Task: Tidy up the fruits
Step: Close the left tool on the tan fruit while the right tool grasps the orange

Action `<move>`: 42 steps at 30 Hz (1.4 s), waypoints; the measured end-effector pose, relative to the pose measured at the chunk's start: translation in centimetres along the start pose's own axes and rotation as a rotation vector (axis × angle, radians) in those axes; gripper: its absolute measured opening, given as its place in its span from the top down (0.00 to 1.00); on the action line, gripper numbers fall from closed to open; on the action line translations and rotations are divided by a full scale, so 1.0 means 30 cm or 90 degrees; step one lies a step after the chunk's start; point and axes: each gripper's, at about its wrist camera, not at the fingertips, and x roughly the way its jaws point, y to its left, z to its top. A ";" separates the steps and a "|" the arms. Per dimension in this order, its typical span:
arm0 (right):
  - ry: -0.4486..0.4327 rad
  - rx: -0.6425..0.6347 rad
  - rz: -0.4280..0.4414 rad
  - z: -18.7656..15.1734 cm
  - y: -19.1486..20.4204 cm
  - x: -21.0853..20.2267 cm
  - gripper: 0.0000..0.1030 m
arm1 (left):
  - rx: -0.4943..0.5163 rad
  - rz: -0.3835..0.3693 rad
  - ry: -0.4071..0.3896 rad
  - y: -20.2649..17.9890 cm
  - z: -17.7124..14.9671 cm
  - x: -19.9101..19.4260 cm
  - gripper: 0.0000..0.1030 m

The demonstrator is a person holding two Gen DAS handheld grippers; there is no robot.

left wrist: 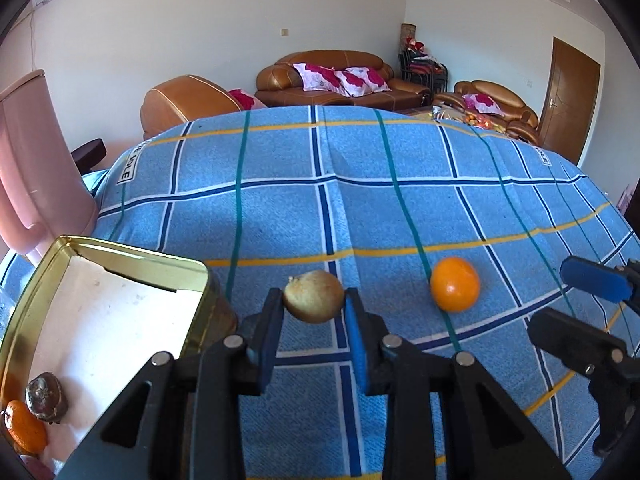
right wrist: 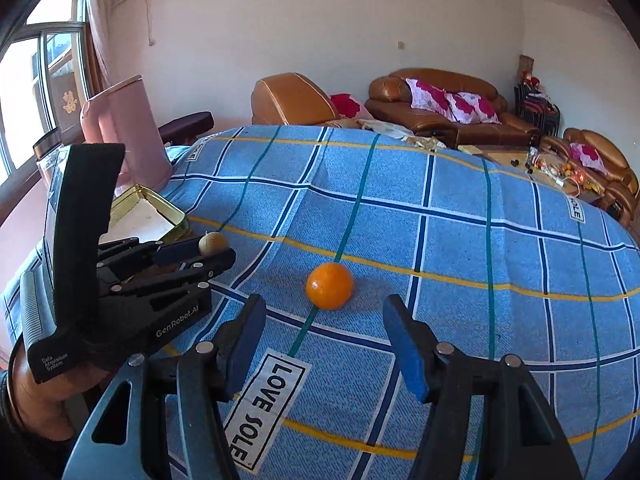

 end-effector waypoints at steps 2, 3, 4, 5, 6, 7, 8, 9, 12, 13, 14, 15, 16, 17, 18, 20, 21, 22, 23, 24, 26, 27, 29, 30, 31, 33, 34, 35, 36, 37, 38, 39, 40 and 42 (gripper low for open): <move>0.022 0.013 0.000 0.009 -0.024 0.005 0.39 | -0.002 -0.010 0.003 0.003 -0.006 0.014 0.69; 0.032 0.018 0.003 0.013 -0.035 -0.001 0.39 | -0.001 -0.015 0.005 0.000 -0.010 0.018 0.69; 0.041 0.025 0.009 0.019 -0.045 -0.010 0.39 | 0.000 -0.018 0.005 -0.004 -0.014 0.020 0.69; 0.050 0.029 0.016 0.026 -0.053 -0.023 0.39 | 0.000 -0.023 0.007 -0.006 -0.014 0.022 0.69; 0.059 0.029 0.021 0.036 -0.058 -0.035 0.39 | -0.005 -0.030 0.004 -0.004 -0.013 0.020 0.69; 0.069 0.028 0.022 0.047 -0.061 -0.044 0.39 | -0.006 -0.032 -0.001 -0.003 -0.011 0.016 0.69; 0.077 0.025 0.020 0.061 -0.063 -0.054 0.39 | -0.004 -0.030 -0.004 -0.003 -0.010 0.012 0.69; 0.081 0.019 0.016 0.075 -0.061 -0.061 0.39 | -0.003 -0.032 -0.007 -0.002 -0.009 0.011 0.69; 0.070 0.005 -0.005 0.115 -0.050 -0.059 0.39 | -0.017 -0.046 -0.005 0.011 -0.007 0.019 0.69; 0.062 0.008 -0.004 0.121 -0.047 -0.048 0.39 | -0.023 -0.050 -0.004 0.017 -0.006 0.021 0.69; 0.049 0.012 0.002 0.123 -0.043 -0.032 0.39 | -0.028 -0.053 -0.004 0.023 -0.004 0.023 0.69; 0.034 0.015 0.005 0.120 -0.037 -0.010 0.39 | -0.029 -0.056 -0.006 0.023 -0.005 0.022 0.69; 0.022 0.021 0.002 0.112 -0.033 0.016 0.39 | -0.029 -0.057 -0.008 0.023 -0.004 0.021 0.69; 0.014 0.030 -0.006 0.104 -0.031 0.046 0.39 | -0.030 -0.057 -0.012 0.024 -0.003 0.020 0.69; 0.005 0.037 -0.008 0.091 -0.028 0.073 0.39 | -0.031 -0.059 -0.015 0.025 -0.002 0.018 0.69; 0.005 0.044 -0.008 0.067 -0.021 0.121 0.39 | -0.032 -0.059 -0.019 0.026 -0.003 0.016 0.69; 0.010 0.048 -0.007 0.055 -0.020 0.145 0.39 | -0.032 -0.059 -0.022 0.027 -0.003 0.013 0.69; 0.011 0.053 -0.006 0.048 -0.021 0.160 0.39 | -0.033 -0.058 -0.025 0.027 -0.004 0.010 0.69; 0.009 0.062 -0.005 0.040 -0.030 0.168 0.39 | -0.032 -0.057 -0.028 0.026 -0.004 0.007 0.69; 0.008 0.071 0.000 0.034 -0.038 0.178 0.39 | -0.033 -0.056 -0.030 0.026 -0.003 0.005 0.69; 0.018 0.081 0.013 0.023 -0.045 0.202 0.39 | -0.034 -0.058 -0.033 0.029 -0.001 0.002 0.69; 0.023 0.082 0.015 0.017 -0.043 0.213 0.39 | -0.035 -0.060 -0.035 0.031 -0.002 0.001 0.69; 0.036 0.077 0.016 0.009 -0.038 0.226 0.41 | -0.036 -0.061 -0.037 0.031 -0.003 -0.002 0.69; 0.037 0.074 0.015 0.010 -0.035 0.228 0.42 | -0.036 -0.061 -0.037 0.030 -0.004 -0.003 0.69; 0.036 0.066 0.011 0.010 -0.030 0.227 0.43 | -0.037 -0.063 -0.037 0.031 -0.004 -0.005 0.69; 0.049 0.054 0.011 0.010 -0.022 0.237 0.52 | -0.039 -0.066 -0.039 0.032 -0.006 -0.009 0.69; 0.053 0.054 0.013 0.008 -0.020 0.245 0.55 | -0.039 -0.067 -0.041 0.032 -0.007 -0.014 0.69; 0.056 0.058 0.017 0.008 -0.025 0.249 0.60 | -0.038 -0.067 -0.042 0.031 -0.008 -0.016 0.69; 0.059 0.064 0.026 0.007 -0.032 0.251 0.60 | -0.038 -0.068 -0.044 0.031 -0.008 -0.017 0.69; 0.060 0.070 0.034 0.005 -0.039 0.254 0.60 | -0.037 -0.070 -0.046 0.030 -0.008 -0.020 0.69; 0.060 0.076 0.039 0.003 -0.045 0.256 0.60 | -0.035 -0.070 -0.050 0.029 -0.009 -0.024 0.69; 0.058 0.082 0.044 0.003 -0.051 0.254 0.61 | -0.034 -0.071 -0.054 0.030 -0.010 -0.027 0.69; 0.054 0.084 0.048 0.002 -0.054 0.249 0.61 | -0.031 -0.072 -0.059 0.029 -0.011 -0.032 0.69; 0.043 0.077 0.045 0.001 -0.045 0.236 0.61 | -0.026 -0.072 -0.069 0.026 -0.013 -0.044 0.69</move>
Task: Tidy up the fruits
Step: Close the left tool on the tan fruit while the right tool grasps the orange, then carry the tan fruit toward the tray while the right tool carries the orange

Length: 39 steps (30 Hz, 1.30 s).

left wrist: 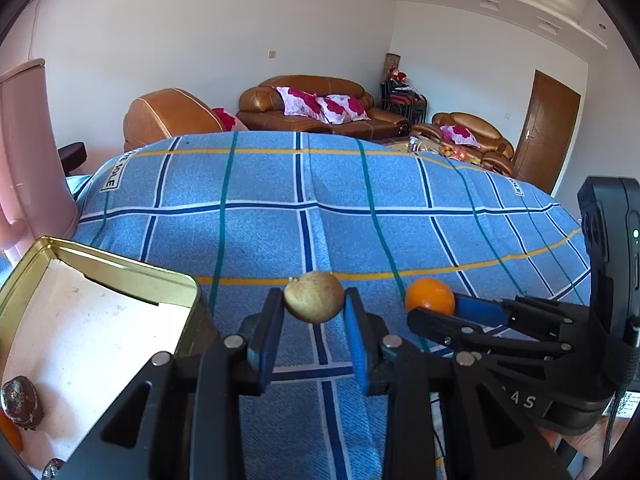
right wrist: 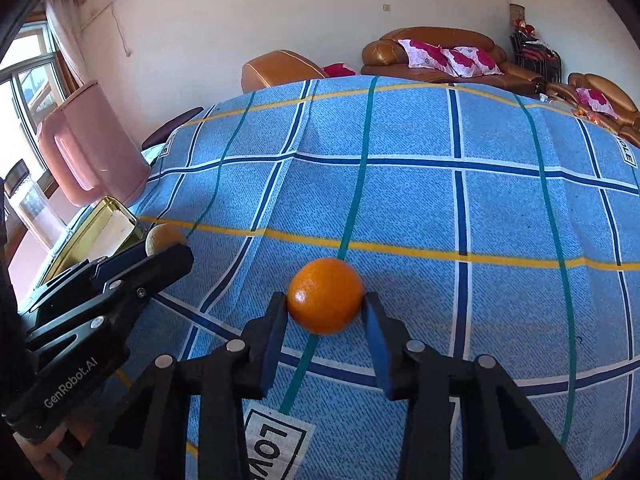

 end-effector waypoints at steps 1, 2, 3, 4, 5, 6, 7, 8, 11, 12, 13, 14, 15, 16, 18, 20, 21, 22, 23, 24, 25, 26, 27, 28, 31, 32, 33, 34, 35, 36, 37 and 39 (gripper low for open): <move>-0.009 -0.007 -0.003 -0.001 0.007 -0.010 0.61 | 0.002 0.001 -0.005 -0.001 0.001 -0.005 0.69; -0.018 -0.015 -0.005 -0.002 0.016 -0.020 0.61 | 0.004 0.002 -0.009 -0.003 0.001 -0.010 0.69; -0.028 -0.024 -0.012 -0.005 0.026 -0.031 0.61 | 0.006 0.002 -0.014 -0.004 0.001 -0.015 0.69; -0.036 -0.032 -0.019 -0.007 0.036 -0.040 0.61 | 0.007 0.003 -0.018 -0.005 0.000 -0.020 0.69; -0.046 -0.040 -0.024 -0.011 0.045 -0.051 0.61 | 0.008 0.004 -0.021 -0.004 0.001 -0.023 0.69; -0.058 -0.048 -0.025 -0.013 0.051 -0.063 0.61 | 0.009 0.004 -0.024 -0.004 0.000 -0.026 0.69; -0.068 -0.055 -0.028 -0.016 0.060 -0.074 0.61 | 0.010 0.005 -0.027 -0.007 0.001 -0.028 0.69; -0.076 -0.062 -0.032 -0.019 0.066 -0.084 0.61 | 0.011 0.005 -0.030 -0.008 0.001 -0.032 0.69; -0.096 -0.078 -0.039 -0.024 0.080 -0.106 0.61 | 0.015 0.006 -0.039 -0.012 -0.003 -0.043 0.69; -0.101 -0.081 -0.039 -0.026 0.083 -0.111 0.61 | 0.017 0.006 -0.042 -0.014 -0.003 -0.046 0.69; -0.108 -0.084 -0.039 -0.029 0.085 -0.119 0.61 | 0.020 0.006 -0.045 -0.016 -0.005 -0.049 0.69; -0.115 -0.088 -0.038 -0.031 0.087 -0.127 0.61 | 0.023 0.006 -0.048 -0.018 -0.007 -0.053 0.69; -0.121 -0.092 -0.036 -0.034 0.090 -0.134 0.61 | 0.026 0.007 -0.051 -0.021 -0.010 -0.057 0.69; -0.126 -0.097 -0.035 -0.037 0.095 -0.138 0.61 | 0.028 0.008 -0.054 -0.023 -0.012 -0.060 0.69; -0.138 -0.106 -0.037 -0.043 0.102 -0.153 0.61 | 0.032 0.009 -0.059 -0.027 -0.012 -0.066 0.69; -0.149 -0.116 -0.038 -0.049 0.113 -0.163 0.61 | 0.035 0.010 -0.063 -0.029 -0.014 -0.070 0.69; -0.154 -0.120 -0.040 -0.052 0.118 -0.169 0.61 | 0.036 0.010 -0.065 -0.031 -0.015 -0.073 0.69; -0.160 -0.123 -0.041 -0.056 0.120 -0.175 0.61 | 0.038 0.010 -0.068 -0.032 -0.016 -0.075 0.69; -0.166 -0.125 -0.042 -0.060 0.124 -0.182 0.61 | 0.039 0.012 -0.070 -0.034 -0.017 -0.078 0.69; -0.172 -0.128 -0.041 -0.063 0.126 -0.187 0.61 | 0.040 0.013 -0.073 -0.035 -0.019 -0.082 0.69; -0.177 -0.129 -0.041 -0.066 0.128 -0.194 0.61 | 0.042 0.014 -0.075 -0.037 -0.021 -0.086 0.69; -0.181 -0.129 -0.041 -0.068 0.129 -0.199 0.61 | 0.044 0.015 -0.078 -0.039 -0.023 -0.090 0.69; -0.185 -0.129 -0.041 -0.071 0.129 -0.204 0.61 | 0.045 0.017 -0.082 -0.039 -0.024 -0.095 0.69; -0.189 -0.128 -0.041 -0.072 0.128 -0.208 0.61 | 0.047 0.018 -0.084 -0.042 -0.026 -0.099 0.69; -0.200 -0.125 -0.040 -0.082 0.126 -0.219 0.61 | 0.053 0.023 -0.093 -0.046 -0.030 -0.110 0.69; -0.202 -0.125 -0.040 -0.083 0.125 -0.222 0.61 | 0.055 0.024 -0.095 -0.049 -0.033 -0.113 0.69; -0.204 -0.124 -0.040 -0.085 0.125 -0.226 0.61 | 0.057 0.025 -0.098 -0.051 -0.035 -0.117 0.69; -0.207 -0.124 -0.041 -0.087 0.126 -0.230 0.61 | 0.059 0.026 -0.100 -0.053 -0.037 -0.120 0.69; -0.208 -0.123 -0.041 -0.089 0.126 -0.232 0.61 | 0.061 0.028 -0.103 -0.056 -0.038 -0.122 0.69; -0.210 -0.123 -0.041 -0.090 0.126 -0.235 0.61 | 0.063 0.030 -0.106 -0.059 -0.041 -0.127 0.69; -0.212 -0.124 -0.041 -0.092 0.126 -0.237 0.61 | 0.065 0.032 -0.109 -0.060 -0.042 -0.131 0.69; -0.219 -0.126 -0.042 -0.098 0.126 -0.246 0.61 | 0.067 0.035 -0.115 -0.062 -0.046 -0.140 0.69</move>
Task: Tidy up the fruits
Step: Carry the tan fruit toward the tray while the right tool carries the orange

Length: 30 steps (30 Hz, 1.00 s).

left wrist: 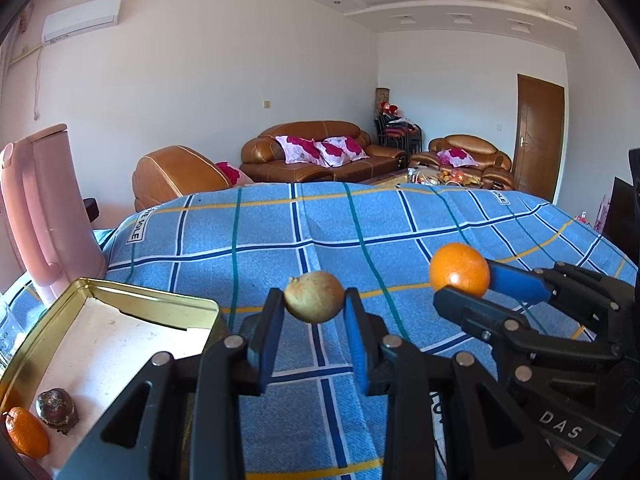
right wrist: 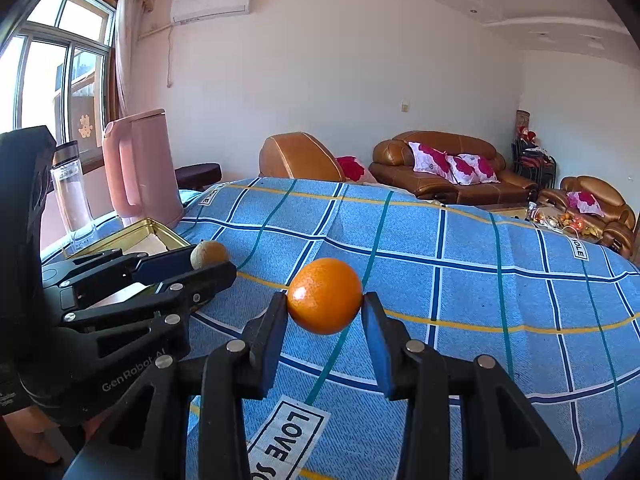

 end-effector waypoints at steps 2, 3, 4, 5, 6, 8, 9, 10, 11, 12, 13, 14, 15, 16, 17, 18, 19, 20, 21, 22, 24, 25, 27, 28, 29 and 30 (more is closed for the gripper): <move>-0.007 -0.002 -0.001 -0.004 0.002 -0.011 0.61 | 0.001 0.004 -0.006 0.001 -0.003 -0.011 0.69; -0.009 -0.003 -0.002 -0.005 0.005 -0.014 0.61 | 0.002 0.006 -0.009 0.001 -0.004 -0.017 0.69; -0.012 -0.005 -0.003 -0.006 0.007 -0.018 0.61 | 0.003 0.007 -0.011 -0.001 -0.006 -0.023 0.69; -0.014 -0.006 -0.002 -0.007 0.007 -0.022 0.61 | 0.006 0.007 -0.015 -0.002 -0.009 -0.031 0.69; -0.016 -0.007 -0.002 -0.008 0.009 -0.025 0.61 | 0.008 0.008 -0.019 -0.003 -0.010 -0.037 0.69; -0.023 -0.008 -0.003 -0.010 0.010 -0.035 0.61 | 0.015 0.009 -0.026 -0.008 -0.016 -0.053 0.69; -0.024 -0.009 -0.002 -0.010 0.012 -0.036 0.61 | 0.017 0.010 -0.028 -0.009 -0.018 -0.059 0.69; -0.024 -0.009 -0.001 -0.010 0.012 -0.037 0.61 | 0.018 0.011 -0.031 -0.010 -0.019 -0.065 0.69; -0.026 -0.009 -0.002 -0.010 0.013 -0.040 0.61 | 0.019 0.012 -0.034 -0.010 -0.021 -0.071 0.69; -0.026 -0.010 -0.001 -0.011 0.014 -0.041 0.61 | 0.019 0.011 -0.035 -0.009 -0.023 -0.077 0.69; -0.026 -0.010 0.000 -0.012 0.017 -0.042 0.61 | 0.019 0.011 -0.038 -0.009 -0.025 -0.084 0.69; -0.027 -0.011 -0.001 -0.013 0.019 -0.045 0.61 | 0.019 0.010 -0.041 -0.008 -0.026 -0.090 0.69; -0.029 -0.013 -0.001 -0.015 0.021 -0.048 0.61 | 0.019 0.009 -0.041 -0.009 -0.026 -0.093 0.69; -0.031 -0.014 -0.001 -0.015 0.024 -0.053 0.61 | 0.017 0.008 -0.040 -0.007 -0.029 -0.096 0.69; -0.032 -0.016 -0.001 -0.016 0.028 -0.057 0.61 | 0.015 0.008 -0.040 -0.005 -0.030 -0.099 0.69; -0.034 -0.019 -0.001 -0.018 0.033 -0.060 0.61 | 0.013 0.010 -0.040 -0.003 -0.032 -0.103 0.69; -0.036 -0.022 -0.001 -0.019 0.039 -0.066 0.61 | 0.013 0.010 -0.041 -0.002 -0.035 -0.109 0.69; -0.039 -0.025 0.000 -0.020 0.045 -0.071 0.61 | 0.013 0.010 -0.042 -0.001 -0.038 -0.114 0.69; -0.040 -0.029 0.000 -0.022 0.051 -0.075 0.61 | 0.013 0.011 -0.043 0.000 -0.040 -0.121 0.69; -0.041 -0.033 0.000 -0.024 0.054 -0.079 0.61 | 0.012 0.011 -0.045 0.000 -0.043 -0.130 0.69; -0.045 -0.039 0.001 -0.026 0.064 -0.086 0.61 | 0.013 0.010 -0.049 0.002 -0.048 -0.144 0.69; -0.045 -0.042 0.001 -0.026 0.070 -0.087 0.61 | 0.014 0.010 -0.052 0.002 -0.050 -0.150 0.69; -0.046 -0.046 0.001 -0.025 0.077 -0.086 0.61 | 0.015 0.008 -0.053 0.001 -0.053 -0.157 0.69; -0.048 -0.047 0.001 -0.026 0.079 -0.087 0.61 | 0.015 0.008 -0.055 0.002 -0.055 -0.162 0.69; -0.049 -0.048 0.002 -0.026 0.079 -0.089 0.61 | 0.016 0.009 -0.057 0.002 -0.057 -0.168 0.69; -0.050 -0.048 0.003 -0.028 0.080 -0.092 0.61 | 0.017 0.009 -0.058 0.001 -0.058 -0.171 0.69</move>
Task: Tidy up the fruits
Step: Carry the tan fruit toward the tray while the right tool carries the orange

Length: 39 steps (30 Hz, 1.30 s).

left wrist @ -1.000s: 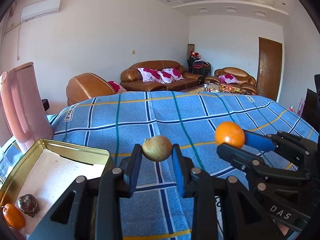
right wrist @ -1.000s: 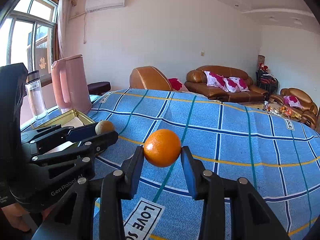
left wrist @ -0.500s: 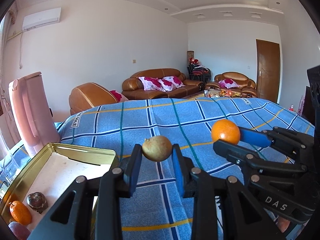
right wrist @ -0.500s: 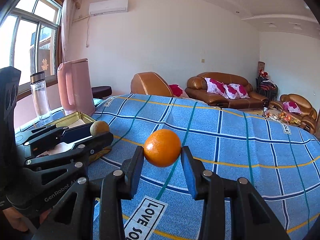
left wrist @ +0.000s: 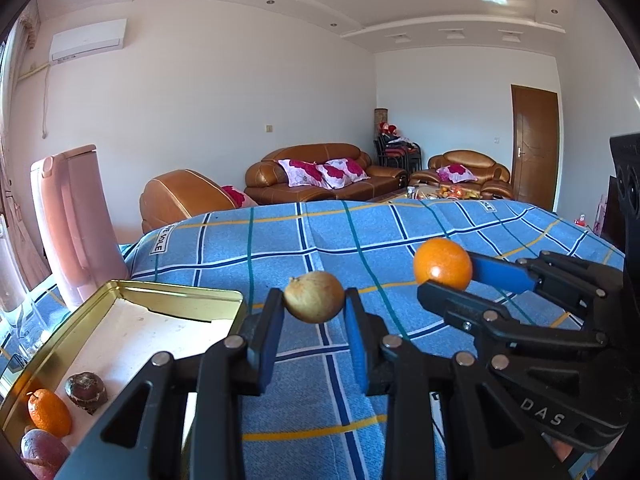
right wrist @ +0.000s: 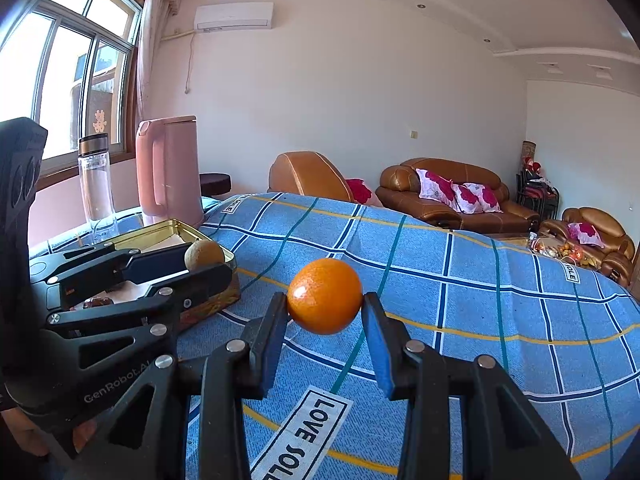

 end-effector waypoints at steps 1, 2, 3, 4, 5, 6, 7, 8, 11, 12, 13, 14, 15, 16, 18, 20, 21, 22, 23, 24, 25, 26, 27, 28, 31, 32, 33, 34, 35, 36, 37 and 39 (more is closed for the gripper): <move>-0.001 0.000 0.001 -0.001 0.002 -0.002 0.61 | 0.001 0.000 -0.001 0.000 -0.001 -0.003 0.69; -0.002 0.000 0.002 -0.002 0.002 -0.004 0.61 | 0.002 0.000 -0.003 -0.001 -0.003 -0.007 0.69; -0.003 -0.001 0.003 -0.002 0.004 -0.006 0.61 | 0.002 0.001 -0.005 -0.002 -0.004 -0.012 0.69; -0.004 -0.002 0.004 -0.004 0.007 -0.010 0.61 | 0.003 0.000 -0.006 -0.002 -0.006 -0.017 0.69; -0.005 -0.003 0.005 -0.004 0.010 -0.012 0.61 | 0.003 0.000 -0.007 -0.001 -0.008 -0.022 0.69; -0.006 -0.004 0.006 -0.005 0.013 -0.013 0.61 | 0.002 0.000 -0.008 0.001 -0.008 -0.026 0.69; -0.007 -0.006 0.008 -0.006 0.015 -0.017 0.61 | 0.000 0.000 -0.008 0.003 -0.009 -0.031 0.69; -0.008 -0.007 0.009 -0.007 0.018 -0.019 0.61 | -0.002 -0.001 -0.008 0.006 -0.010 -0.036 0.69; -0.010 -0.010 0.013 -0.011 0.029 -0.027 0.61 | -0.008 -0.001 -0.010 0.017 -0.017 -0.056 0.69; -0.010 -0.011 0.015 -0.010 0.032 -0.029 0.61 | -0.010 -0.001 -0.011 0.023 -0.018 -0.059 0.69; -0.011 -0.011 0.018 -0.011 0.035 -0.031 0.61 | -0.012 -0.001 -0.013 0.028 -0.021 -0.068 0.69; -0.010 -0.009 0.023 -0.012 0.039 -0.032 0.61 | -0.014 -0.001 -0.015 0.033 -0.024 -0.076 0.69; -0.010 -0.008 0.028 -0.013 0.041 -0.034 0.61 | -0.016 -0.001 -0.017 0.038 -0.028 -0.086 0.69; -0.010 -0.010 0.030 -0.014 0.048 -0.036 0.61 | -0.018 0.001 -0.020 0.044 -0.032 -0.098 0.69; -0.010 -0.019 0.032 -0.015 0.062 -0.038 0.61 | -0.021 0.006 -0.025 0.057 -0.040 -0.119 0.69; -0.009 -0.026 0.034 -0.015 0.077 -0.039 0.61 | -0.025 0.019 -0.030 0.069 -0.047 -0.140 0.69; -0.009 -0.030 0.036 -0.015 0.085 -0.039 0.61 | -0.026 0.022 -0.029 0.075 -0.051 -0.147 0.69; -0.009 -0.033 0.038 -0.014 0.091 -0.038 0.61 | -0.030 0.022 -0.029 0.083 -0.054 -0.154 0.69; -0.009 -0.036 0.040 -0.015 0.098 -0.039 0.61 | -0.033 0.022 -0.030 0.090 -0.056 -0.158 0.69; -0.008 -0.038 0.042 -0.015 0.106 -0.039 0.61 | -0.035 0.026 -0.030 0.097 -0.058 -0.164 0.69; -0.008 -0.041 0.046 -0.014 0.115 -0.040 0.61 | -0.036 0.030 -0.029 0.103 -0.060 -0.169 0.69; -0.008 -0.044 0.048 -0.015 0.125 -0.040 0.61 | -0.038 0.030 -0.029 0.110 -0.063 -0.174 0.69; -0.008 -0.047 0.051 -0.015 0.135 -0.041 0.61 | -0.041 0.032 -0.030 0.117 -0.065 -0.180 0.69; -0.008 -0.048 0.056 -0.015 0.144 -0.043 0.61 | -0.042 0.036 -0.031 0.125 -0.067 -0.188 0.69; -0.009 -0.056 0.068 -0.016 0.178 -0.048 0.61 | -0.047 0.047 -0.034 0.148 -0.076 -0.209 0.69; -0.008 -0.056 0.075 -0.015 0.188 -0.048 0.61 | -0.049 0.051 -0.033 0.156 -0.078 -0.216 0.69; -0.007 -0.057 0.081 -0.015 0.199 -0.047 0.61 | -0.050 0.054 -0.033 0.165 -0.081 -0.223 0.69; -0.008 -0.060 0.084 -0.014 0.211 -0.045 0.61 | -0.053 0.057 -0.033 0.171 -0.086 -0.231 0.69; -0.009 -0.064 0.086 -0.012 0.222 -0.045 0.61 | -0.056 0.060 -0.033 0.180 -0.089 -0.237 0.69; -0.009 -0.066 0.089 -0.011 0.232 -0.044 0.61 | -0.058 0.063 -0.032 0.186 -0.092 -0.241 0.69; -0.009 -0.066 0.093 -0.010 0.239 -0.044 0.61 | -0.058 0.067 -0.032 0.193 -0.096 -0.246 0.69; -0.010 -0.067 0.099 -0.009 0.254 -0.043 0.61 | -0.060 0.074 -0.032 0.208 -0.099 -0.251 0.69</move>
